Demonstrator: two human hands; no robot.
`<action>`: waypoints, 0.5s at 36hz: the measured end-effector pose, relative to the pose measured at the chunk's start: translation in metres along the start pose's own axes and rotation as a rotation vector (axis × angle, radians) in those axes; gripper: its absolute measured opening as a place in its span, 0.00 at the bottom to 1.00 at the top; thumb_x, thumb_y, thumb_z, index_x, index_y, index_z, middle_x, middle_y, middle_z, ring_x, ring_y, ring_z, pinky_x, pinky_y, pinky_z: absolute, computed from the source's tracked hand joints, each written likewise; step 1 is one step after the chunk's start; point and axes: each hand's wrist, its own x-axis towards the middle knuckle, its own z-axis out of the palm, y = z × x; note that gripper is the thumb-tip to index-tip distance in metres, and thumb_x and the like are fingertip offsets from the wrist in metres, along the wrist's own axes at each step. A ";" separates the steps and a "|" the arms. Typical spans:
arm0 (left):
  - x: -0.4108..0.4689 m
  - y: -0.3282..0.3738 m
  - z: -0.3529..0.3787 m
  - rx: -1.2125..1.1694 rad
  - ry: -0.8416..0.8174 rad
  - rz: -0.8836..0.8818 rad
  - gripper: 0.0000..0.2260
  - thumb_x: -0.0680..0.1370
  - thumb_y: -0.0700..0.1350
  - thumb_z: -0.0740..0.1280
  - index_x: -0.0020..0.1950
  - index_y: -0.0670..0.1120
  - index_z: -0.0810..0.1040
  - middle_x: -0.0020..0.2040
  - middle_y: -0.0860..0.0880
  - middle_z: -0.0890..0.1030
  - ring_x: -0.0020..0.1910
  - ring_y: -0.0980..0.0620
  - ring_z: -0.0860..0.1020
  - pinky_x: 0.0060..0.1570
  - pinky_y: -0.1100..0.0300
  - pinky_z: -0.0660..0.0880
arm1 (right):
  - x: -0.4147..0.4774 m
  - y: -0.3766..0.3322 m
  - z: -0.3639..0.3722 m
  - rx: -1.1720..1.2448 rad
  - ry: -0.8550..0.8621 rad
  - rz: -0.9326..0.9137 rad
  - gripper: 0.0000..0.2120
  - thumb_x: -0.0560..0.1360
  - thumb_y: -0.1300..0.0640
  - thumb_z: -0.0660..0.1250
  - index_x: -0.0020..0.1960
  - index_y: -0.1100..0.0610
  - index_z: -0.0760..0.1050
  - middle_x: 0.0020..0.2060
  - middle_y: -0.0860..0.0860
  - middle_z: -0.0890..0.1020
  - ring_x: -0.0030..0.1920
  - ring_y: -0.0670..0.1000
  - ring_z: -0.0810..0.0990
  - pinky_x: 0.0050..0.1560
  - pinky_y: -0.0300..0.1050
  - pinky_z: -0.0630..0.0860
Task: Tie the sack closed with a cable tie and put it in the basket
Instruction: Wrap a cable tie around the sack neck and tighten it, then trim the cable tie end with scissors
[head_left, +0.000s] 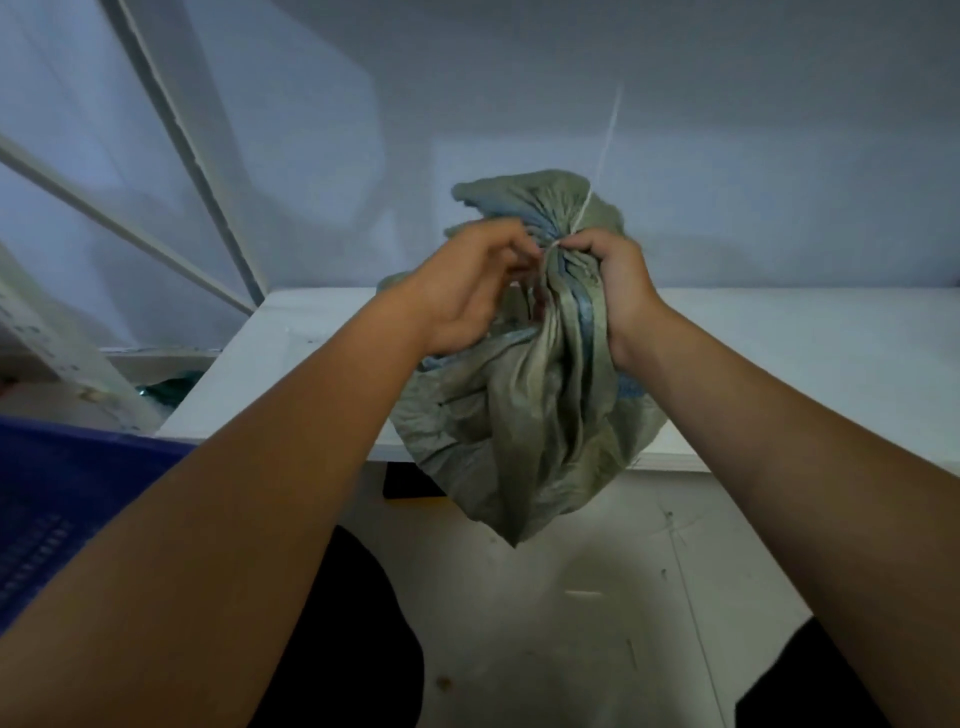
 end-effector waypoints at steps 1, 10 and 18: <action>0.002 0.000 0.001 -0.006 0.030 0.001 0.24 0.73 0.50 0.64 0.65 0.38 0.77 0.50 0.41 0.77 0.48 0.44 0.74 0.51 0.53 0.72 | -0.001 0.000 0.000 0.029 -0.011 0.012 0.13 0.75 0.55 0.60 0.45 0.64 0.77 0.33 0.58 0.78 0.30 0.57 0.77 0.34 0.43 0.76; 0.012 -0.011 0.024 -0.050 0.124 -0.019 0.15 0.75 0.56 0.73 0.51 0.45 0.78 0.49 0.40 0.79 0.46 0.40 0.76 0.49 0.50 0.72 | -0.001 0.007 0.003 0.107 -0.144 0.102 0.13 0.68 0.54 0.60 0.34 0.63 0.77 0.30 0.57 0.77 0.29 0.56 0.76 0.33 0.43 0.75; 0.025 -0.019 0.037 -0.027 0.463 0.138 0.18 0.77 0.45 0.75 0.64 0.39 0.78 0.53 0.41 0.85 0.49 0.44 0.85 0.56 0.48 0.82 | 0.010 0.019 -0.007 -0.451 0.228 -0.013 0.22 0.81 0.48 0.54 0.61 0.59 0.81 0.53 0.60 0.86 0.54 0.61 0.85 0.61 0.58 0.80</action>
